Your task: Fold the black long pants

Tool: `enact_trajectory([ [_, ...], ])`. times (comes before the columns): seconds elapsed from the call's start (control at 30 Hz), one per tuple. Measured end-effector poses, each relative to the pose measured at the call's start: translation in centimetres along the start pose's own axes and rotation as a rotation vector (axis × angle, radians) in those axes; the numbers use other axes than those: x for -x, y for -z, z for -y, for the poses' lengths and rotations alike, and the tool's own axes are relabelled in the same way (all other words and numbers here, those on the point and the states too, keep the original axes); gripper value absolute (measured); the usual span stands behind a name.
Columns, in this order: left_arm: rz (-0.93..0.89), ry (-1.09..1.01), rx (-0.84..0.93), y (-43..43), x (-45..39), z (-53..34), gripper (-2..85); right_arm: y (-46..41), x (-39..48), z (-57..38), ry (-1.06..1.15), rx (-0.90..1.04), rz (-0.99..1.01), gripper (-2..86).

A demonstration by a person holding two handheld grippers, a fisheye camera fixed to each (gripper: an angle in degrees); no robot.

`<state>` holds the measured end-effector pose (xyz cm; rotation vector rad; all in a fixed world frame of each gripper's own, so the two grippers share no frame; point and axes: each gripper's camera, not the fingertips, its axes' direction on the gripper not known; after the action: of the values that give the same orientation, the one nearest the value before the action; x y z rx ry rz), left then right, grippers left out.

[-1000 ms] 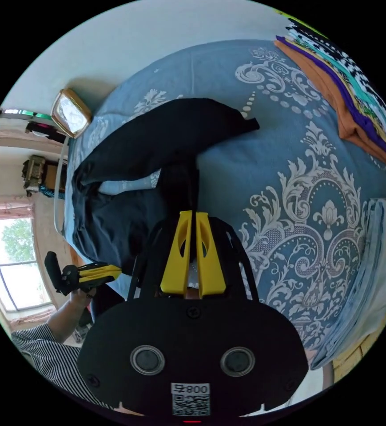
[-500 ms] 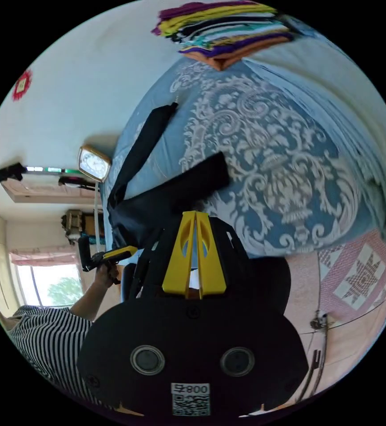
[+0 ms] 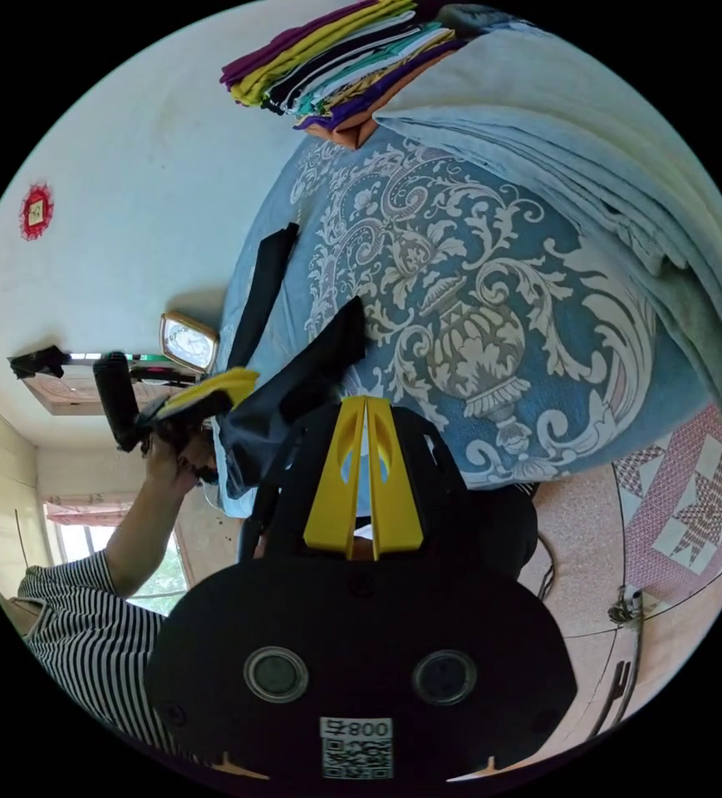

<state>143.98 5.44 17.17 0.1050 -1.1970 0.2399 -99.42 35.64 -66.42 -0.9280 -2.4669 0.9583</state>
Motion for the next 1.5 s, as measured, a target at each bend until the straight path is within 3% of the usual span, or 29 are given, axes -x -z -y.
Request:
enact_trajectory([
  [0.17,0.172,-0.082,0.179,-3.7,-0.5,11.6,6.1,-3.4,-2.6,-2.3,-0.02,0.003,0.058,0.1],
  [0.33,0.186,-0.108,0.211,-3.1,0.8,15.2,2.7,-7.1,-4.4,-3.8,-0.001,0.025,0.104,0.6],
  [0.67,-0.188,-0.019,-0.162,12.9,7.5,12.8,1.2,-12.0,-6.4,-6.7,0.083,0.004,0.223,4.4],
  [0.83,-0.298,-0.03,-0.265,18.7,10.2,10.0,1.1,-14.9,-6.2,-7.0,0.169,0.004,0.385,7.5],
  [1.2,-0.392,-0.064,-0.302,22.4,12.9,8.0,1.2,-20.7,-7.0,-7.6,0.238,0.017,0.846,10.6],
  [1.5,-0.445,-0.05,-0.333,22.5,15.8,7.6,1.1,-22.3,-8.0,-8.7,0.259,-0.043,1.004,11.2],
])
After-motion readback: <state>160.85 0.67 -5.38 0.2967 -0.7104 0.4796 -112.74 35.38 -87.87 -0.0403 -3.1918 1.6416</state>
